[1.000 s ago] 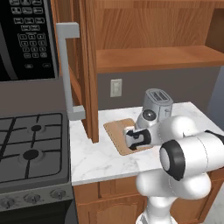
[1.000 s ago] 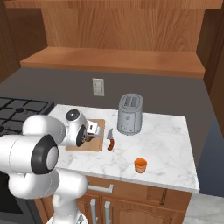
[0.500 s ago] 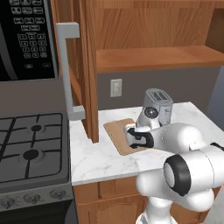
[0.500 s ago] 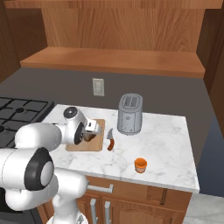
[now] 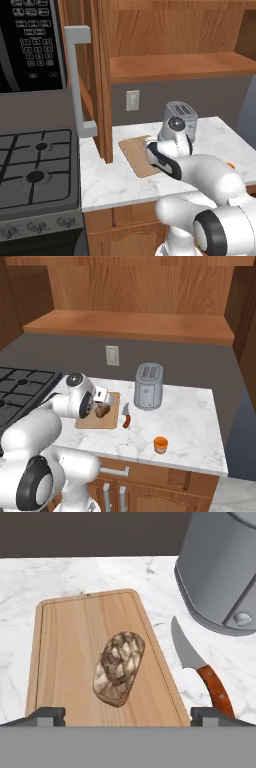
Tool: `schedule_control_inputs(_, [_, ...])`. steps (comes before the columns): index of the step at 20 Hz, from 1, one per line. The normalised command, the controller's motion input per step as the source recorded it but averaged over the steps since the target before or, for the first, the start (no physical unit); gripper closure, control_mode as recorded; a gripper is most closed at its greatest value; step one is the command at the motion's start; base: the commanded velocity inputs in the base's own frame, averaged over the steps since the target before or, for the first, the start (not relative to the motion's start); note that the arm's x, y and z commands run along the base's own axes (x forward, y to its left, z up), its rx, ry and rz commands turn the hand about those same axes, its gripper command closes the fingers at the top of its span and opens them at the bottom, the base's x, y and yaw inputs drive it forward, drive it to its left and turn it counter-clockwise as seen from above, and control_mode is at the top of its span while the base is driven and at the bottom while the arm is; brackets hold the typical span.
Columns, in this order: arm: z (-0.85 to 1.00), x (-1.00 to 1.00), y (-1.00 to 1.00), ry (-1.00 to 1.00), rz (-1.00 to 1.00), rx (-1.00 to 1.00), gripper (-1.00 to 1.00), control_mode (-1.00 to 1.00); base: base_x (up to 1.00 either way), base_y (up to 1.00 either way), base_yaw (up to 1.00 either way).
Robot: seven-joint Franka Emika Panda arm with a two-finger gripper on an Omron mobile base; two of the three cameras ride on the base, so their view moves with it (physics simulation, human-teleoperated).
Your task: Pick the bread, place it on the cutting board, pick the jam, place it on the counter, and close the cabinet.
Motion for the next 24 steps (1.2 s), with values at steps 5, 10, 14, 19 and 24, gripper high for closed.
schedule_control_inputs(5, [0.43, -0.39, 0.0, -0.03, 0.0, 0.0, -1.0, -1.0, 0.0, 0.0, 0.0])
schedule_control_inputs(10, [0.46, -0.52, 0.0, -0.06, 0.0, 0.0, -1.0, -1.0, 0.0, 0.0, 0.0])
schedule_control_inputs(14, [0.41, -0.5, 0.0, -0.05, 0.0, 0.0, -1.0, -1.0, 0.0, 0.0, 0.0])
schedule_control_inputs(19, [0.39, -0.48, 0.0, -0.03, 0.0, 0.0, -1.0, -1.0, 0.0, 0.0, 0.0])
schedule_control_inputs(24, [0.34, -0.5, 0.01, -0.07, 0.0, 0.0, -1.0, -1.0, 0.0, 0.0, 0.0])
